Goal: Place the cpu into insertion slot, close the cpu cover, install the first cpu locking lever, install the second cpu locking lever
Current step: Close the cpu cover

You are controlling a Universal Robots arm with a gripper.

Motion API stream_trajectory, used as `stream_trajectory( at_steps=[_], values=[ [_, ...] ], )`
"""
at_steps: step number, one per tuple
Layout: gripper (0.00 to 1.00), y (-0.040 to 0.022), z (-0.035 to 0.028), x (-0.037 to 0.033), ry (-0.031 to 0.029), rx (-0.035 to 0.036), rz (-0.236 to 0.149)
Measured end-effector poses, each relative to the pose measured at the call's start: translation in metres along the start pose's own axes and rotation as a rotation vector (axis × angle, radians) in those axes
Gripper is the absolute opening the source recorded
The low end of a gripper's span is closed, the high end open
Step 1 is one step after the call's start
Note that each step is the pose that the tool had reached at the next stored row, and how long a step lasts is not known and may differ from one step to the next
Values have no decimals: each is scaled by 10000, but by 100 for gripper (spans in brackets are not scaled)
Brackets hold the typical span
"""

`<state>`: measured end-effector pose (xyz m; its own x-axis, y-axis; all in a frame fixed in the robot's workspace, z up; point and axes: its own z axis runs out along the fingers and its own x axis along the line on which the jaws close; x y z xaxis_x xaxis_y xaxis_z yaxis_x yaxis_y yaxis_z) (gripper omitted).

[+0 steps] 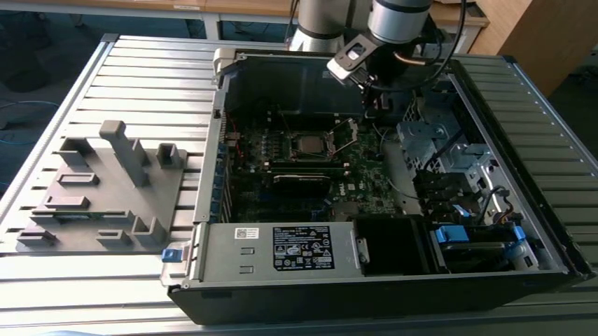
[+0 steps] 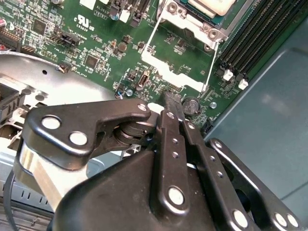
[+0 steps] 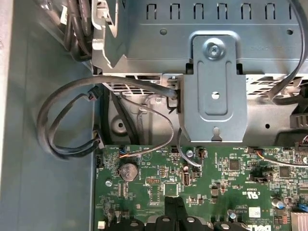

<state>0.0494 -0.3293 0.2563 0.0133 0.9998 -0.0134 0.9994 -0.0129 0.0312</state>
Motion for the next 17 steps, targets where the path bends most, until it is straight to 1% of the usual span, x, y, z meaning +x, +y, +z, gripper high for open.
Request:
stream_trajectory(
  at_steps=[2,3,8,13,17],
  values=[
    [11,1,18,0,-1,0,0],
    [11,2,55,1,0,0,0],
    [11,2,101,1,-1,-1,0],
    [11,1,135,2,0,-3,-1],
    [11,1,137,2,-2,-3,0]
  ],
)
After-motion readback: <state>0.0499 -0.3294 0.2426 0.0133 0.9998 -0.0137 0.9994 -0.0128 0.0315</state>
